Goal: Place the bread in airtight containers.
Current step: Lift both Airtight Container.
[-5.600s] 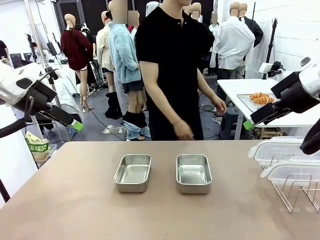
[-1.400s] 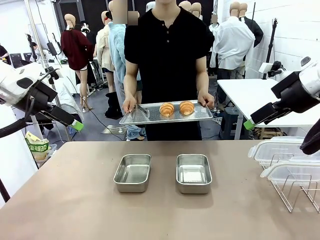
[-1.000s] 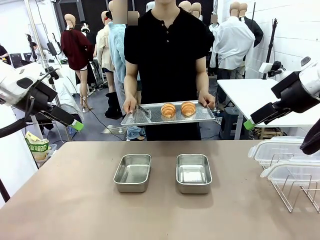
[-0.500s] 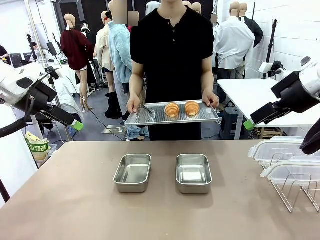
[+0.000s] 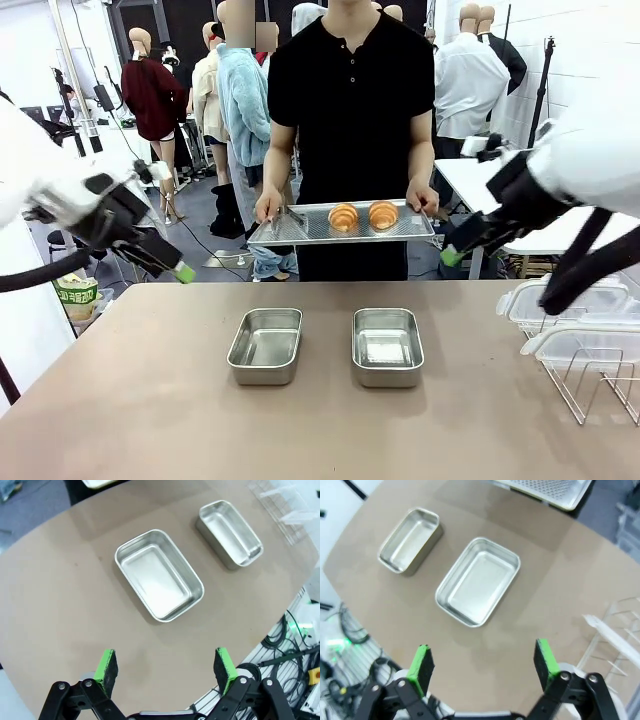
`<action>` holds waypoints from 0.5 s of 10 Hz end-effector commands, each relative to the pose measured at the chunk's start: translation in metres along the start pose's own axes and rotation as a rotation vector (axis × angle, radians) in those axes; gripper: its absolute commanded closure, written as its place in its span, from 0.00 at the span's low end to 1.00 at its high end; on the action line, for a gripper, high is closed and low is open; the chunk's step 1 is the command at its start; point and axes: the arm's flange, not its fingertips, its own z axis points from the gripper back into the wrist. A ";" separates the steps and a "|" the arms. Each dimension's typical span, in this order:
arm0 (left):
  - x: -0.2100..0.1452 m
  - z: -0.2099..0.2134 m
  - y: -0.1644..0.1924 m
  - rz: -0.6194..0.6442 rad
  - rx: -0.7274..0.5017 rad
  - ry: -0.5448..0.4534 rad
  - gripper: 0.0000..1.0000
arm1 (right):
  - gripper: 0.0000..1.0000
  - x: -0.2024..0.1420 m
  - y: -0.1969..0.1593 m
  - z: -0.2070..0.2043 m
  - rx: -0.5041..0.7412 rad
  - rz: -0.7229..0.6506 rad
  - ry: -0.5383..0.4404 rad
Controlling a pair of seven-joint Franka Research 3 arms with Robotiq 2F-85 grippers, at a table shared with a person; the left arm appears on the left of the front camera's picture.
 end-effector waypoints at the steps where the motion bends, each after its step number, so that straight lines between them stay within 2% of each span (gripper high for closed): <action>1: 0.015 -0.024 -0.010 0.087 0.140 0.032 0.00 | 0.00 0.025 0.005 -0.026 -0.098 -0.109 0.056; 3: 0.021 -0.059 -0.012 0.147 0.187 0.140 0.00 | 0.00 0.038 -0.007 -0.072 -0.167 -0.232 0.177; 5: 0.022 -0.083 -0.005 0.226 0.258 0.180 0.00 | 0.00 0.034 -0.015 -0.114 -0.167 -0.308 0.314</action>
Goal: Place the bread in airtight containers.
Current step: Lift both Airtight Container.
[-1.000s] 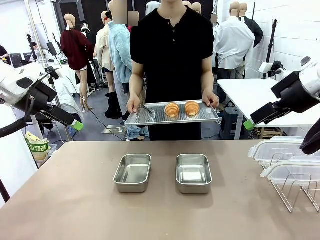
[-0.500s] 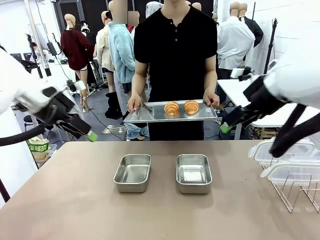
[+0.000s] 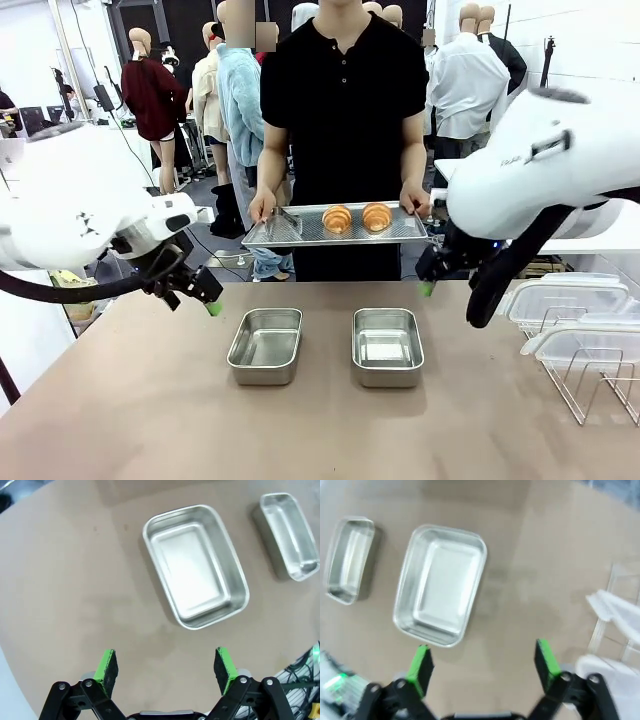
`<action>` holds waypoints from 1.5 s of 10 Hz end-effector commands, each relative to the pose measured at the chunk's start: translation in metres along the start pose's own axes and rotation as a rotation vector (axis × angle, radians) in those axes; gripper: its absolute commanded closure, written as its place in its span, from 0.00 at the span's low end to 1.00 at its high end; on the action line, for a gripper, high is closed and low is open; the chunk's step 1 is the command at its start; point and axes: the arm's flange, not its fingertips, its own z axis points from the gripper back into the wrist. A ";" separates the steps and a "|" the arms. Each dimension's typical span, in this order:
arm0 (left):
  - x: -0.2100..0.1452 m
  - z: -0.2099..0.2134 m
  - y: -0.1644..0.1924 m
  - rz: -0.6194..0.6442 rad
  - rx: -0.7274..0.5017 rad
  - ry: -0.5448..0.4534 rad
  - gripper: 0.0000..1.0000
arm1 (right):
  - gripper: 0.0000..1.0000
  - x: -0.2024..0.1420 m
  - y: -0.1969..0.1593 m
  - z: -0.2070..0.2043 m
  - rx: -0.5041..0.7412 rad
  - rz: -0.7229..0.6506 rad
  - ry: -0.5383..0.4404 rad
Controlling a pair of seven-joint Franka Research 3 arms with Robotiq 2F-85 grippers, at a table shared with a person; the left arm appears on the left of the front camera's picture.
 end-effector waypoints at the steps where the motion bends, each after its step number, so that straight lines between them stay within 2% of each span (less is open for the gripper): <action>1: 0.017 -0.015 0.000 0.072 0.075 0.052 0.00 | 0.00 0.014 0.006 -0.021 -0.011 -0.063 0.112; 4: 0.026 -0.053 0.005 0.084 0.175 0.076 0.00 | 0.00 0.016 0.005 -0.062 -0.014 -0.104 0.198; 7: 0.032 -0.084 0.004 0.063 0.200 0.132 0.00 | 0.00 0.022 0.005 -0.080 -0.037 -0.117 0.260; 10: 0.039 -0.101 -0.002 0.114 0.189 0.147 0.00 | 0.00 0.026 0.000 -0.089 -0.073 -0.128 0.275; 13: 0.056 -0.098 -0.016 0.186 0.156 0.102 0.00 | 0.00 0.027 -0.002 -0.087 -0.076 -0.130 0.261; 15: 0.060 -0.099 -0.020 0.203 0.148 0.111 0.00 | 0.00 0.030 -0.003 -0.085 -0.074 -0.133 0.261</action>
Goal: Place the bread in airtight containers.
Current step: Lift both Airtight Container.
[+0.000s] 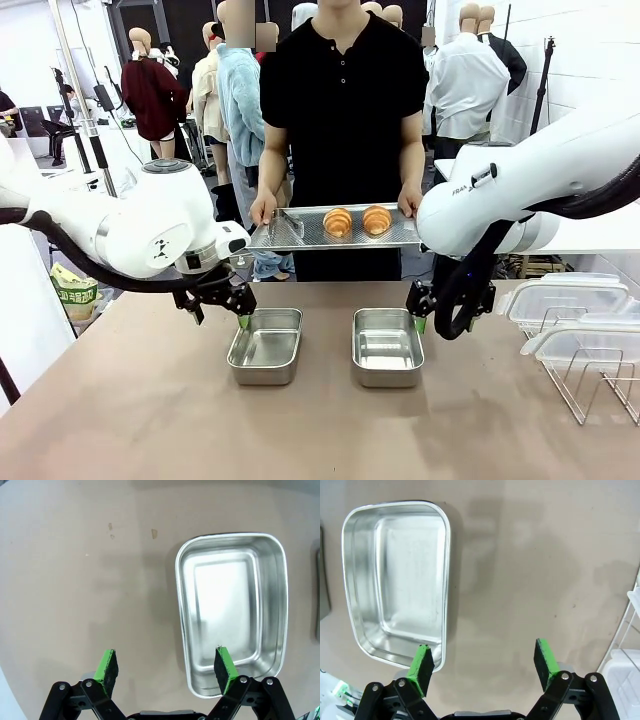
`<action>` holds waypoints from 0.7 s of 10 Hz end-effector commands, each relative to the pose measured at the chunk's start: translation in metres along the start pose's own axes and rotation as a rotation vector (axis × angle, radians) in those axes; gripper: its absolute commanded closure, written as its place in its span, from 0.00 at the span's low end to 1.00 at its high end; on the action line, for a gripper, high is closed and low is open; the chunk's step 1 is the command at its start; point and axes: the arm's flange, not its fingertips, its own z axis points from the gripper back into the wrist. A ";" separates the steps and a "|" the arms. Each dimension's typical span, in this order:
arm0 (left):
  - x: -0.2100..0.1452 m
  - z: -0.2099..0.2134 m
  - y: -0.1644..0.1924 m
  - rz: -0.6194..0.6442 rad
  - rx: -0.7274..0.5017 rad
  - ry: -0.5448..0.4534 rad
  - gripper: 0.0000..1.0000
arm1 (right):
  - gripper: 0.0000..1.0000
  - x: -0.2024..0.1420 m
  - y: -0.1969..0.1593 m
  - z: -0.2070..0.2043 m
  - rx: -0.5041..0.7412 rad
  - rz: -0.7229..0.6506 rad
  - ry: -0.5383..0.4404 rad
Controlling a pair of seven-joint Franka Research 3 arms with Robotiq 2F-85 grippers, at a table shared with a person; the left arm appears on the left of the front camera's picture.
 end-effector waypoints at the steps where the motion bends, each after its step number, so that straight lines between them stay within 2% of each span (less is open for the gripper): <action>1: 0.002 -0.003 -0.001 0.037 -0.012 0.023 0.00 | 0.00 0.004 -0.001 0.014 -0.008 -0.025 0.005; 2: 0.000 0.000 0.000 0.000 0.000 0.000 0.00 | 0.00 0.000 0.000 0.000 0.000 0.000 0.000; 5: 0.001 -0.002 0.000 0.005 -0.003 0.005 0.00 | 0.00 0.001 -0.001 0.004 0.001 -0.002 -0.004; 7: 0.004 -0.020 -0.007 0.061 0.041 0.046 0.00 | 0.00 0.024 0.022 -0.019 -0.057 -0.013 0.048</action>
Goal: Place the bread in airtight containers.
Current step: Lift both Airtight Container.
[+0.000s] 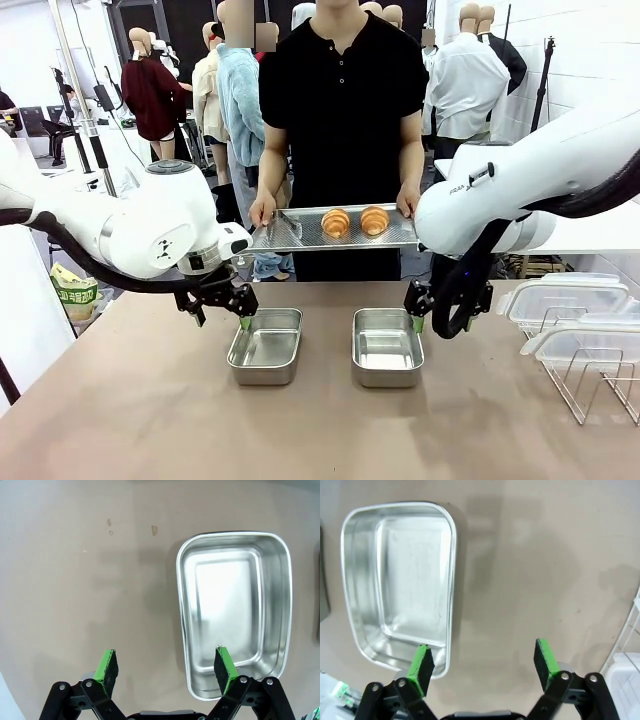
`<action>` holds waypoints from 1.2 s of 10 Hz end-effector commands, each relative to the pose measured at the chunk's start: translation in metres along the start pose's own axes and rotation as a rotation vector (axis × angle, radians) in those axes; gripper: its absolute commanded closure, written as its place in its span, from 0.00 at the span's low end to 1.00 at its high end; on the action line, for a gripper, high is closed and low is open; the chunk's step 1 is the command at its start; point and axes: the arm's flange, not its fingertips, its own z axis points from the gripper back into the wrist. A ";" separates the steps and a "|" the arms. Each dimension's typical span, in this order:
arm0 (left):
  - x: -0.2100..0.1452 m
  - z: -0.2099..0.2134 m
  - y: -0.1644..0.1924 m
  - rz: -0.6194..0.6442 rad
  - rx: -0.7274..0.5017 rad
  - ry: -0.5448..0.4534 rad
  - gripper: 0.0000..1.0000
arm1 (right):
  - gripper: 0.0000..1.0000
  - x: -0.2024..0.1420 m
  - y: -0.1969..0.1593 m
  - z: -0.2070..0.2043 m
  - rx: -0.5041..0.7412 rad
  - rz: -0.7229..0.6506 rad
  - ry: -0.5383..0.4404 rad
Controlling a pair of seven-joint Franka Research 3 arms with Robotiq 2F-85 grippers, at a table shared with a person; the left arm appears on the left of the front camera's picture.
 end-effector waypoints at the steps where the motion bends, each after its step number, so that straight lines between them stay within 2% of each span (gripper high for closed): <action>1: 0.007 -0.016 -0.009 0.055 0.035 0.036 0.00 | 0.00 0.025 0.020 -0.017 -0.072 -0.025 0.039; 5: 0.007 -0.034 -0.013 0.086 -0.020 0.064 0.00 | 0.00 0.034 0.025 -0.036 -0.126 -0.070 0.061; 9: 0.007 -0.049 -0.016 0.092 0.013 0.052 0.00 | 0.00 0.047 0.030 -0.060 -0.148 -0.057 0.091; 11: 0.009 -0.051 -0.014 0.127 0.013 0.097 0.03 | 0.00 0.047 0.031 -0.061 -0.150 -0.047 0.110; 12: 0.009 -0.051 -0.014 0.108 0.005 0.098 0.12 | 0.12 0.047 0.031 -0.061 -0.159 -0.044 0.112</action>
